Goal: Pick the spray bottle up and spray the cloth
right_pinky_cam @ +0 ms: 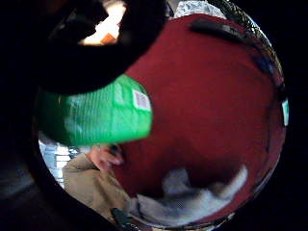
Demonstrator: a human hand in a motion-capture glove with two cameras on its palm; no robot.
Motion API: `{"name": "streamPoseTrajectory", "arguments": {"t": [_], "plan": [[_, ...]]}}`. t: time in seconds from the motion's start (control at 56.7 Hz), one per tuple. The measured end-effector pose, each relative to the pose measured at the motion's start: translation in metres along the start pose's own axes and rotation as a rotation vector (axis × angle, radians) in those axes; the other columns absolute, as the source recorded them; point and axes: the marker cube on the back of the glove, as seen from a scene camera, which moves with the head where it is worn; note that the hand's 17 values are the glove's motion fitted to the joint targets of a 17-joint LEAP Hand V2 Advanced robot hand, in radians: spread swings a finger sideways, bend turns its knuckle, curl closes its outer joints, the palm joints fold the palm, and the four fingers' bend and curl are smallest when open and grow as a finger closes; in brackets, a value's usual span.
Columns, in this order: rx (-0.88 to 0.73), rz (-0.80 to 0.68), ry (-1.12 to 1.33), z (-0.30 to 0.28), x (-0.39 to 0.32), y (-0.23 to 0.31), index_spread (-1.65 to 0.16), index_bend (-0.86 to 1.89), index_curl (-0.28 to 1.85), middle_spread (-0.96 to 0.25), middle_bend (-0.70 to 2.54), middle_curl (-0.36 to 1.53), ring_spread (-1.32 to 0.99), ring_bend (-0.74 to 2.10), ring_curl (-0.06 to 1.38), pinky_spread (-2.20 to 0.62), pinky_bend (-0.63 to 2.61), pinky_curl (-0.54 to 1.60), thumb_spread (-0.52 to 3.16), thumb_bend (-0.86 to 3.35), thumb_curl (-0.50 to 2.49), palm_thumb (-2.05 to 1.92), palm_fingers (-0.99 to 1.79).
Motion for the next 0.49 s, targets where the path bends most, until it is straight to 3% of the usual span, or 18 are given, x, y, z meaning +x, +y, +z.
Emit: {"name": "streamPoseTrajectory", "arguments": {"t": [0.247, 0.494], "plan": [[-0.019, 0.094, 0.361, -0.016, 0.004, 0.099, -0.39, 0.12, 0.38, -0.05, 0.16, 0.36, -0.08, 0.27, 0.37, 0.2, 0.25, 0.36, 0.93, -0.04, 0.52, 0.7, 0.33], [0.019, 0.133, 0.54, -0.035, -0.015, 0.161, -0.41, 0.18, 0.34, -0.04, 0.18, 0.33, -0.08, 0.23, 0.33, 0.21, 0.24, 0.35, 0.99, -0.03, 0.45, 0.66, 0.32]]}}
